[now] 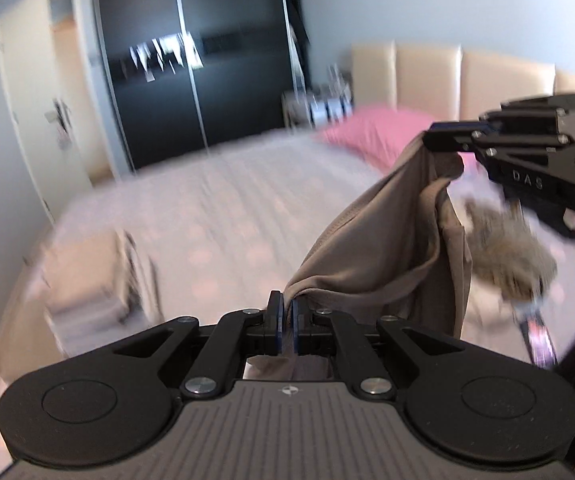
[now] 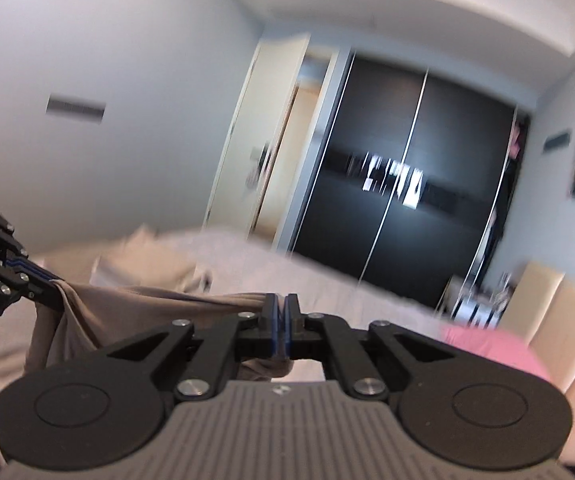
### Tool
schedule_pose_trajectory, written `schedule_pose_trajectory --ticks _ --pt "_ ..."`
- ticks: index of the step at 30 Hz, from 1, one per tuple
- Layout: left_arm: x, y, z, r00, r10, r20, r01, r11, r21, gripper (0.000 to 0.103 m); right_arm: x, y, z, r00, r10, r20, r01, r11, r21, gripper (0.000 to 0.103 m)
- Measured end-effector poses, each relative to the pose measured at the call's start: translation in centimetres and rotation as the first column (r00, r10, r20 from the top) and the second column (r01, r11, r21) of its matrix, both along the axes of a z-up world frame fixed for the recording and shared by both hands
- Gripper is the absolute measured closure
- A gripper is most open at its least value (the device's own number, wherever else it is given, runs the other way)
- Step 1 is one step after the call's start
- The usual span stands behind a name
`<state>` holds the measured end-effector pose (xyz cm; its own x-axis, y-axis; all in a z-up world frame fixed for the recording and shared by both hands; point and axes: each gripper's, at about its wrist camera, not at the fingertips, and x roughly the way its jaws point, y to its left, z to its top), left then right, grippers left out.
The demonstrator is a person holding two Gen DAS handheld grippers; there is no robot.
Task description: Fold clothes
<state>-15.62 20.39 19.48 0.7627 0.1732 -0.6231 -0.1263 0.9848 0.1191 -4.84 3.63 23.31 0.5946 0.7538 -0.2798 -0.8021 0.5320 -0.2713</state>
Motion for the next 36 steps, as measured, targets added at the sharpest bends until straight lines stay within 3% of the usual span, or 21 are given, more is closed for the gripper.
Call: schedule_pose_trajectory --ticks 4,8,10,13,16,17,20,21,23,26,31,34,36 --pt "2.7 0.6 -9.2 0.983 -0.046 -0.178 0.036 0.998 -0.061 0.100 2.7 0.8 -7.9 0.980 -0.026 -0.196 -0.008 0.986 -0.167 0.099" --pt "5.1 0.5 -18.1 0.935 -0.092 -0.342 0.075 0.995 -0.062 0.100 6.3 2.7 -17.4 0.913 -0.080 -0.401 -0.059 0.945 -0.323 0.099" --pt "6.5 1.7 -20.4 0.931 -0.102 -0.352 0.074 0.993 -0.090 0.100 7.8 3.5 -20.8 0.893 -0.113 -0.436 -0.058 0.931 -0.359 0.099" --pt "9.1 3.8 -21.9 0.938 -0.061 -0.342 0.010 0.989 -0.149 0.100 9.2 3.4 -24.1 0.876 -0.142 -0.460 -0.030 0.938 -0.346 0.099" --pt "10.3 4.8 -23.1 0.949 -0.042 -0.313 -0.028 0.976 -0.217 0.098 11.4 3.4 -25.2 0.844 -0.167 -0.510 -0.016 0.942 -0.334 0.096" --pt "10.3 5.1 -23.2 0.950 -0.046 -0.309 -0.028 0.972 -0.231 0.093 11.8 3.1 -25.3 0.837 -0.170 -0.521 -0.009 0.946 -0.323 0.093" --pt "9.9 6.0 -23.0 0.954 -0.043 -0.296 -0.041 0.962 -0.270 0.079 12.7 2.7 -25.3 0.818 -0.189 -0.543 0.031 0.957 -0.287 0.071" --pt "9.5 6.4 -22.6 0.958 -0.033 -0.286 -0.050 0.960 -0.277 0.077 13.0 2.1 -25.2 0.811 -0.199 -0.550 0.051 0.961 -0.273 0.070" --pt "8.4 7.2 -21.7 0.968 -0.002 -0.250 -0.073 0.954 -0.291 0.060 13.2 1.4 -25.4 0.796 -0.204 -0.569 0.064 0.964 -0.257 0.070" --pt "6.8 8.3 -20.8 0.976 0.036 -0.217 -0.102 0.948 -0.300 0.053 12.5 0.8 -25.8 0.786 -0.202 -0.584 0.051 0.963 -0.264 0.070" --pt "5.6 9.5 -22.8 0.933 0.108 -0.344 -0.212 0.936 -0.282 0.053 10.1 1.6 -27.9 0.789 -0.180 -0.587 -0.040 0.939 -0.342 0.070" --pt "5.2 9.9 -24.8 0.899 0.100 -0.427 -0.252 0.914 -0.317 0.054 9.0 2.2 -29.2 0.785 -0.186 -0.590 -0.074 0.919 -0.388 0.070" --pt "4.9 9.8 -25.7 0.883 0.098 -0.458 -0.261 0.915 -0.307 0.054 8.7 2.4 -30.0 0.781 -0.190 -0.595 -0.088 0.909 -0.407 0.069"
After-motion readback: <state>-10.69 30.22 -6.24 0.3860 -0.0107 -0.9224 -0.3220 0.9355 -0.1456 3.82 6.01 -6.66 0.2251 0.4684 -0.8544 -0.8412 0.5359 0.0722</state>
